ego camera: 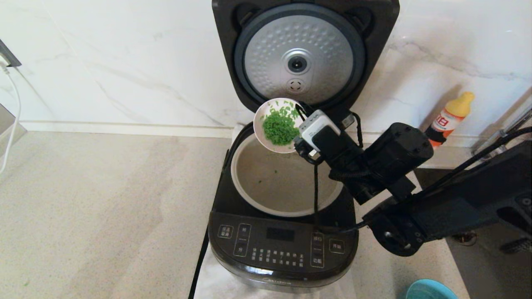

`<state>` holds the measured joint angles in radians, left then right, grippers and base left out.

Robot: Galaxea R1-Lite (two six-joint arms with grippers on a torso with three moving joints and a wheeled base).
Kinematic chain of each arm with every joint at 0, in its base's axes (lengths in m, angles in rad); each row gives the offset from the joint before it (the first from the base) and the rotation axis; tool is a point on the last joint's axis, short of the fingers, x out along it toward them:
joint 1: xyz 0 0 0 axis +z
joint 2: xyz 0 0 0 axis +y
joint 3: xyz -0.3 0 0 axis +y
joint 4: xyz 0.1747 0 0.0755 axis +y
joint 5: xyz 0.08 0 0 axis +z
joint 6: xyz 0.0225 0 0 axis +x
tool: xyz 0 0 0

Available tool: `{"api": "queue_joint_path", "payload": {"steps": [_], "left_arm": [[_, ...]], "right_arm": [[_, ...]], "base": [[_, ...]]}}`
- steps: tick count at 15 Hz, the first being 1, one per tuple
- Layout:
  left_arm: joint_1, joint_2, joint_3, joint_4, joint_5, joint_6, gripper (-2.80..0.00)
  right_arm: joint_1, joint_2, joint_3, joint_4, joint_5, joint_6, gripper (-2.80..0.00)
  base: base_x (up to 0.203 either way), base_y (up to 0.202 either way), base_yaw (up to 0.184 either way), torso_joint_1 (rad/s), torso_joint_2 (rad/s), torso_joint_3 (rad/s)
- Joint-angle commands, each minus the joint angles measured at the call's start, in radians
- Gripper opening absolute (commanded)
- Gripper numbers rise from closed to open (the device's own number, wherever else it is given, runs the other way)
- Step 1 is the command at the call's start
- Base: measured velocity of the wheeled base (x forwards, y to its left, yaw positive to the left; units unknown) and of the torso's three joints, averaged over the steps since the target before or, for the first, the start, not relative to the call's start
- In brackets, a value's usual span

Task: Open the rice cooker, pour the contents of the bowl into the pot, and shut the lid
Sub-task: Pour the chopped green onions from the bowl into the rice cooker

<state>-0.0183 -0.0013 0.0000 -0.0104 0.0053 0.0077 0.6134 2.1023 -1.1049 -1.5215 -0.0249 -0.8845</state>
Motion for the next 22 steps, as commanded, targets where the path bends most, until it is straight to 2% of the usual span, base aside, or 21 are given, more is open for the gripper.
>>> {"api": "queue_joint_path", "payload": {"steps": [1,5,12,15,22], "left_arm": [[0.0,0.0,0.009,0.0,0.001,0.0,-2.8],[0.0,0.0,0.009,0.0,0.001,0.0,-2.8],[0.0,0.0,0.009,0.0,0.001,0.0,-2.8],[0.0,0.0,0.009,0.0,0.001,0.0,-2.8],[0.0,0.0,0.009,0.0,0.001,0.0,-2.8]], "right_arm": [[-0.01,0.036,-0.052,-0.009,0.0,-0.004,-2.8],[-0.008,-0.012,-0.109,-0.009,0.002,-0.007,-2.8],[-0.013,-0.016,-0.181,-0.009,0.068,-0.016,-2.8],[-0.049,-0.008,-0.236,-0.009,0.105,-0.019,-2.8],[-0.055,0.022,-0.205,-0.009,0.122,-0.019,-2.8]], "base": [[0.0,0.0,0.0,0.0,0.0,0.0],[0.0,0.0,0.0,0.0,0.0,0.0],[0.0,0.0,0.0,0.0,0.0,0.0],[0.0,0.0,0.0,0.0,0.0,0.0],[0.0,0.0,0.0,0.0,0.0,0.0]]}}
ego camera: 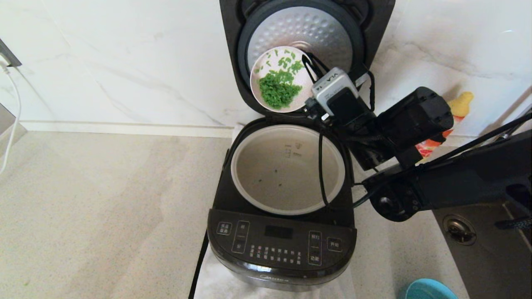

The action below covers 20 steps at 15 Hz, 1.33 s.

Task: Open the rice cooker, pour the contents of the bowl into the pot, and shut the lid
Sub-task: Pour the chopped green onions from the bowl into the rice cooker

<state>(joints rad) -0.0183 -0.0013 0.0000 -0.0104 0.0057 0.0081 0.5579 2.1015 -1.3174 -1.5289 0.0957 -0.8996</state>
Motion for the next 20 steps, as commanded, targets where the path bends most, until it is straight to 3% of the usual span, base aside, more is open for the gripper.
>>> {"api": "queue_joint_path", "payload": {"steps": [1,20], "left_arm": [[0.0,0.0,0.009,0.0,0.0,0.0,-2.8],[0.0,0.0,0.009,0.0,0.0,0.0,-2.8]], "right_arm": [[0.0,0.033,0.003,-0.001,0.0,-0.003,-2.8],[-0.059,0.095,-0.021,-0.001,-0.001,0.001,-2.8]], "base": [[0.0,0.0,0.0,0.0,0.0,0.0],[0.0,0.0,0.0,0.0,0.0,0.0]]}}
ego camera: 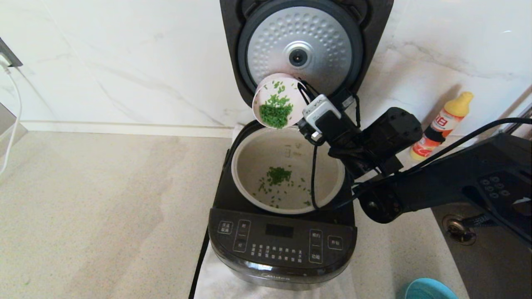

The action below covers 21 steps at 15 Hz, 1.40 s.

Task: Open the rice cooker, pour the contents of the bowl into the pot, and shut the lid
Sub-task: Pour the chopped green onions from the bowl into the rice cooker

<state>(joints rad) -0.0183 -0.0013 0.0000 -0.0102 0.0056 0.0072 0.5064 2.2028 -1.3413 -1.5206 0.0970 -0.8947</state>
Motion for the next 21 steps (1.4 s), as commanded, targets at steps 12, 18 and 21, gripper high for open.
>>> {"api": "queue_joint_path", "payload": {"steps": [12,18,21], "left_arm": [[0.0,0.0,0.009,-0.001,0.001,0.0,-2.8],[0.0,0.0,0.009,-0.001,0.001,0.0,-2.8],[0.0,0.0,0.009,-0.001,0.001,0.0,-2.8]], "right_arm": [[0.014,-0.093,0.023,-0.009,-0.003,0.002,-2.8],[0.015,-0.051,0.048,-0.009,-0.003,0.002,-2.8],[0.024,-0.066,0.031,-0.009,-0.009,0.002,-2.8]], "base": [[0.0,0.0,0.0,0.0,0.0,0.0],[0.0,0.0,0.0,0.0,0.0,0.0],[0.0,0.0,0.0,0.0,0.0,0.0]]}}
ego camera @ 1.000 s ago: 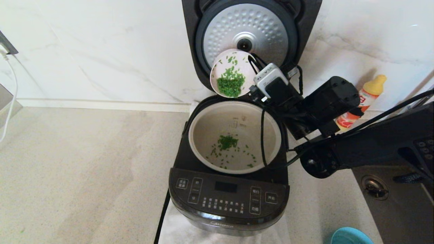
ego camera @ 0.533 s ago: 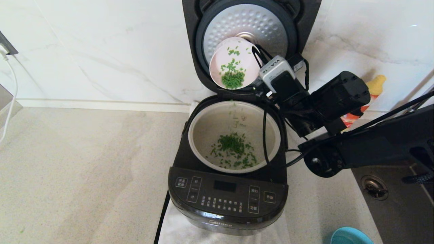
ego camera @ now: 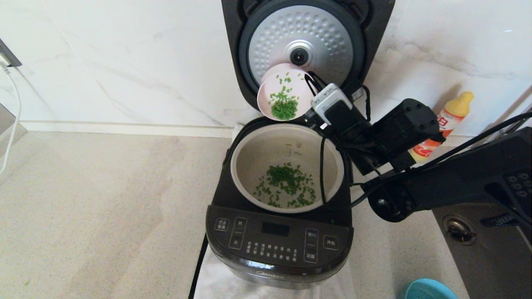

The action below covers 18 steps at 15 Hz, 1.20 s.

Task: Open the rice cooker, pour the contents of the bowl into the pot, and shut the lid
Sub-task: Pour the chopped green onions from the bowl into the rice cooker

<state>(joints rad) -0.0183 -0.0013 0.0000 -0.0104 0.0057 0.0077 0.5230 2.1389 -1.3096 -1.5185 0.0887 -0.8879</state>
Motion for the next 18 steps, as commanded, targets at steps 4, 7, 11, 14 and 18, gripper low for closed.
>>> {"api": "queue_joint_path", "payload": {"steps": [4,7,11,14,18], "left_arm": [[0.0,0.0,0.009,0.0,0.0,0.0,-2.8],[0.0,0.0,0.009,0.0,0.0,0.0,-2.8],[0.0,0.0,0.009,0.0,0.0,0.0,-2.8],[0.0,0.0,0.009,0.0,0.0,0.0,-2.8],[0.0,0.0,0.009,0.0,0.0,0.0,-2.8]], "right_arm": [[0.015,-0.008,-0.007,-0.012,-0.002,-0.005,-2.8],[0.031,-0.025,-0.013,-0.012,-0.003,-0.004,-2.8],[0.029,-0.015,-0.011,-0.012,-0.003,-0.003,-2.8],[0.028,-0.043,-0.01,-0.012,-0.003,-0.003,-2.8],[0.032,-0.079,-0.058,-0.012,-0.001,-0.004,-2.8]], "base": [[0.0,0.0,0.0,0.0,0.0,0.0],[0.0,0.0,0.0,0.0,0.0,0.0],[0.0,0.0,0.0,0.0,0.0,0.0],[0.0,0.0,0.0,0.0,0.0,0.0],[0.0,0.0,0.0,0.0,0.0,0.0]]}}
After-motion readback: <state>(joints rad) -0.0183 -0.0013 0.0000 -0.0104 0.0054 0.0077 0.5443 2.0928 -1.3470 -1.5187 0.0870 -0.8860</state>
